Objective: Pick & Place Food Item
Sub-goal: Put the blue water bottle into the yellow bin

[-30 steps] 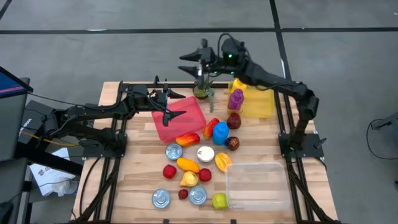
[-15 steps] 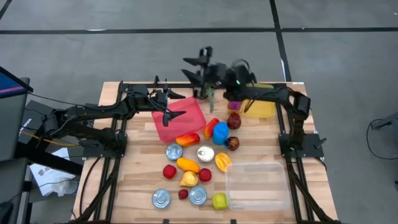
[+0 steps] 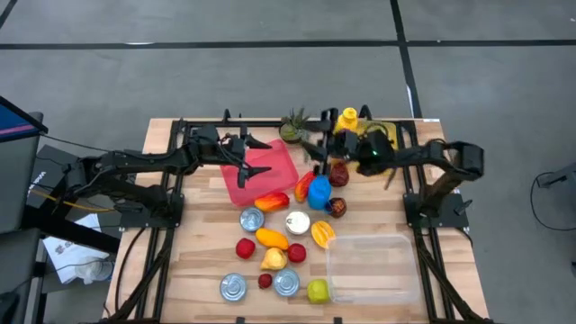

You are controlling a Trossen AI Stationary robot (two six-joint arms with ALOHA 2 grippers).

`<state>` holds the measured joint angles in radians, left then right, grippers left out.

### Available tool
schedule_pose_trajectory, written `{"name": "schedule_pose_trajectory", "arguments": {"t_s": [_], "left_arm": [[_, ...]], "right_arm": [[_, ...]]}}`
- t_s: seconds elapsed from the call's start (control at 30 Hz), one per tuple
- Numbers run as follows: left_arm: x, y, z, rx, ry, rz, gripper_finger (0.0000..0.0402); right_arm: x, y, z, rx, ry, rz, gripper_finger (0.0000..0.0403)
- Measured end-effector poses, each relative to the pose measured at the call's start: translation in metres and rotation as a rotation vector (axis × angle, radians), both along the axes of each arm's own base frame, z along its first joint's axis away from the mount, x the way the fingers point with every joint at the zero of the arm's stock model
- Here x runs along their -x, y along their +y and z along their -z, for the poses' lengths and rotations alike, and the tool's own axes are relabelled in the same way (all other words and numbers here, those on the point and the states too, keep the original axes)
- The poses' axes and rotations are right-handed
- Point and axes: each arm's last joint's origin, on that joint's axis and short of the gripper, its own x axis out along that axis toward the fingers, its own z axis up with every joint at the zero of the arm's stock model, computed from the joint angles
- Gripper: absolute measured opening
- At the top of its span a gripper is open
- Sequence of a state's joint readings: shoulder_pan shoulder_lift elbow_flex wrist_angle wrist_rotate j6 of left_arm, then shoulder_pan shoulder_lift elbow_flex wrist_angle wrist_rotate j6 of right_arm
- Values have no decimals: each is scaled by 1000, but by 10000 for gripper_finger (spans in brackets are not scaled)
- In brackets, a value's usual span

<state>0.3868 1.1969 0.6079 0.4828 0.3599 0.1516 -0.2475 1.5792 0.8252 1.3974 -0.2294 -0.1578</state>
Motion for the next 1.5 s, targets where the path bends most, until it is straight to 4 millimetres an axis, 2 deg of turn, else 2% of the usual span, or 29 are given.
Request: {"name": "schedule_pose_trajectory", "arguments": {"t_s": [0.27, 0.7, 0.83, 1.13, 1.23, 1.5], "left_arm": [[-19, -18, 6, 4, 4, 91, 304], [-48, -29, -14, 13, 116, 157, 256], [-57, -28, -16, 15, 122, 160, 256], [-78, -27, -15, 29, 196, 175, 271], [-84, -30, -21, 16, 228, 195, 275], [-101, -35, -38, -37, 270, 186, 276]], "right_arm": [[36, 46, 24, -11, 193, 114, 166], [74, 84, 28, -69, 604, 240, 166], [84, 93, 36, -71, 584, 215, 166], [110, 93, 83, -139, 404, 239, 166], [115, 95, 90, -147, 418, 258, 166], [118, 104, 91, -148, 454, 281, 166]]}}
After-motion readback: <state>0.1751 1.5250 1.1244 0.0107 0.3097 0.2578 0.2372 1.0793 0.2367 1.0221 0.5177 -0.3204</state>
